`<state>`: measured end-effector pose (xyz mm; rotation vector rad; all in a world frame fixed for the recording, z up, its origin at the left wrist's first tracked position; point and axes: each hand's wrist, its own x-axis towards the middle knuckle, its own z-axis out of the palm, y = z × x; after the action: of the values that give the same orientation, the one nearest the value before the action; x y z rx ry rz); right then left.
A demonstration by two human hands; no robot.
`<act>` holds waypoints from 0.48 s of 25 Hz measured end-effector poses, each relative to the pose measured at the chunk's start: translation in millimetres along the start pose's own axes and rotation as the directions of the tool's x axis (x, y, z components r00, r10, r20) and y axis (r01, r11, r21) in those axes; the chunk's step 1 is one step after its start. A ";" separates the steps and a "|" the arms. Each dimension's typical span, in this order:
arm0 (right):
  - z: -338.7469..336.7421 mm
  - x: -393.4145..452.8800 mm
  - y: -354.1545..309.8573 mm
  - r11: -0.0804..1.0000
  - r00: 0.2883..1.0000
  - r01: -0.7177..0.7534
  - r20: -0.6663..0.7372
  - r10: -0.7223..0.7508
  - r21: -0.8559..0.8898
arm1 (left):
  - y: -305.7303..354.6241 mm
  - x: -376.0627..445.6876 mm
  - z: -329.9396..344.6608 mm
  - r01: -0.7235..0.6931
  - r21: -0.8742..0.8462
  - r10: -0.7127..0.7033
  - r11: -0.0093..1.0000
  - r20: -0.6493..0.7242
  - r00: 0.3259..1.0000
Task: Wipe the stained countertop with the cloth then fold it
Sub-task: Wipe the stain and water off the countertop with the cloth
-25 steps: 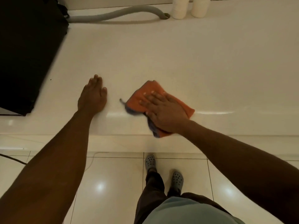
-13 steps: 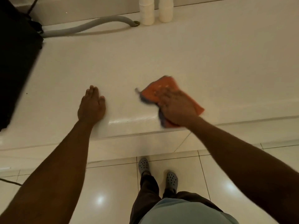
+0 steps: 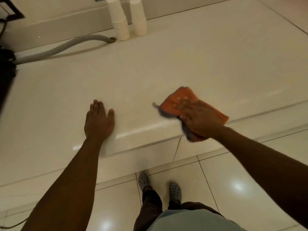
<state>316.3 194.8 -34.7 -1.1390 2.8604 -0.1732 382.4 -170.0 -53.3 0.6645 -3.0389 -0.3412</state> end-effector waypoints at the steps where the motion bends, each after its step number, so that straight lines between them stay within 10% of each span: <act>1: -4.5 -0.7 30.3 0.998 0.999 -0.037 -0.023 0.035 -0.050 | 2.0 -0.3 0.2 0.003 -0.004 -0.003 1.000 0.003 1.000; 6: -4.5 30.4 102.7 0.850 0.849 -0.520 -0.061 0.525 0.087 | 4.1 -0.8 -1.9 0.008 -0.013 -0.007 1.000 0.018 1.000; 12: -13.8 80.1 86.7 0.784 0.787 -0.612 -0.015 0.616 0.102 | 4.3 -0.3 -5.7 0.014 -0.013 -0.014 1.000 0.046 0.999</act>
<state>197.8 203.4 -32.9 -0.1360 3.0440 -0.2902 381.2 -167.2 -46.8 0.6868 -3.0732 -0.3821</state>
